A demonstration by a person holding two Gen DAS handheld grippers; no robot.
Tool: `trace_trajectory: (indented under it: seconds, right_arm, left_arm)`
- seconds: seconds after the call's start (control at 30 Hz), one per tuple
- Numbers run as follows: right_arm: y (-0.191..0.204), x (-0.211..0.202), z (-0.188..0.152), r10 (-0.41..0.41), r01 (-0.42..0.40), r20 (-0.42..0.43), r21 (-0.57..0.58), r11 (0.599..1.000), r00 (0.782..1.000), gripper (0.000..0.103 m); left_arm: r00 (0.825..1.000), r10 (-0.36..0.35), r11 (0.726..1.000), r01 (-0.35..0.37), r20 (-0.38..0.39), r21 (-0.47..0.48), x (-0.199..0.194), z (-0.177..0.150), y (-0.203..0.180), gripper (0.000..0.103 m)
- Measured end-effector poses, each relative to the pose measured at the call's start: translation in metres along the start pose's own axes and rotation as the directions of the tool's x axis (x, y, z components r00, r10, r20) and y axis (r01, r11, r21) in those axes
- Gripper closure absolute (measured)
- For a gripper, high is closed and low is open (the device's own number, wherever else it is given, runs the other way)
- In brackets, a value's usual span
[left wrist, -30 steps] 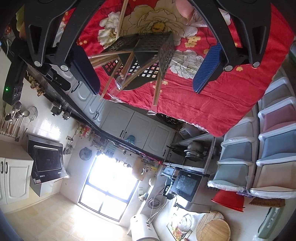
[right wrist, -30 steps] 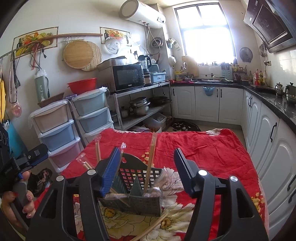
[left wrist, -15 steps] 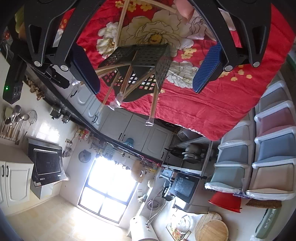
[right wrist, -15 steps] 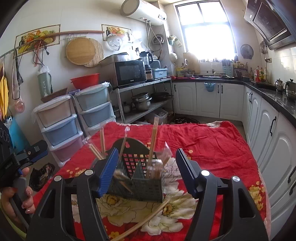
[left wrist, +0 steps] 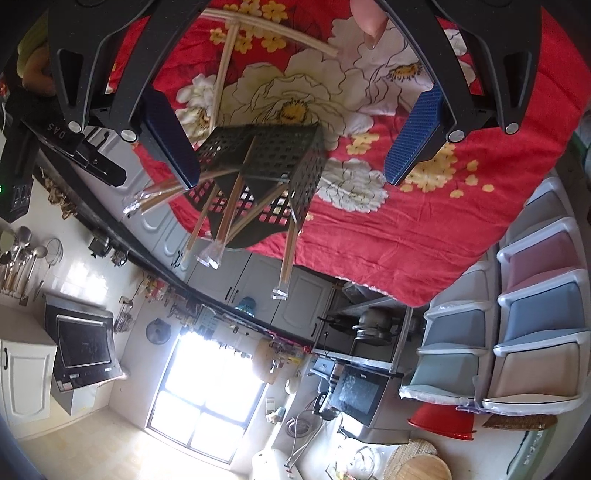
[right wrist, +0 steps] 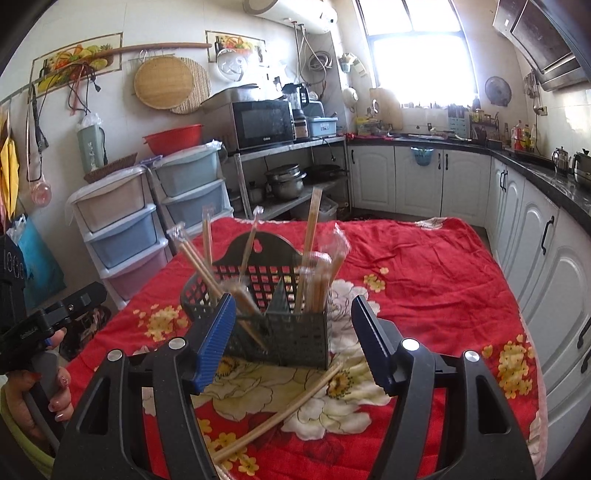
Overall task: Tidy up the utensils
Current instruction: 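Raise both open tools away from the caddy, then lower both open tools toward the last chopsticks on the cloth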
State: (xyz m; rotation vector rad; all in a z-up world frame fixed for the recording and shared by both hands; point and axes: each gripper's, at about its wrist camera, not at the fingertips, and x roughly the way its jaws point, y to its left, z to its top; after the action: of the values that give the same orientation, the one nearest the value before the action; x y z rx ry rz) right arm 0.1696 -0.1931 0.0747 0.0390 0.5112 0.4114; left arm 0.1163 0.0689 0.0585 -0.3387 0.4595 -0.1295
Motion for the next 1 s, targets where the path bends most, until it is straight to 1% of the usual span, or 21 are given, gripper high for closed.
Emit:
trace_trajectory:
  seconds: [0.3, 0.57, 0.8, 0.9, 1.0]
  right_arm:
    - [-0.001, 0.013, -0.017, 0.008, -0.008, -0.062, 0.006, 1.0, 0.998, 0.04]
    - [-0.003, 0.024, -0.028, 0.009, -0.008, -0.107, 0.01, 1.0, 0.994, 0.04]
    - [-0.011, 0.035, -0.036, 0.001, 0.003, -0.155, 0.024, 1.0, 0.988, 0.04]
    - [-0.017, 0.042, -0.041, -0.009, 0.014, -0.181, 0.029, 0.999, 0.983, 0.04]
    - [-0.021, 0.049, -0.047, -0.015, 0.023, -0.203, 0.037, 0.999, 0.979, 0.04]
  left_arm:
    - [0.998, 0.009, 1.0, -0.009, -0.069, -0.002, 0.011, -0.02, 0.004, 0.011]
    - [0.993, 0.012, 1.0, -0.013, -0.115, -0.004, 0.018, -0.034, 0.004, 0.011]
    - [0.983, 0.003, 1.0, -0.008, -0.182, -0.03, 0.025, -0.053, 0.008, 0.011]
    - [0.976, -0.002, 1.0, -0.005, -0.217, -0.031, 0.027, -0.062, 0.01, 0.011]
    - [0.969, 0.008, 0.999, -0.019, -0.246, -0.043, 0.027, -0.07, 0.014, 0.011]
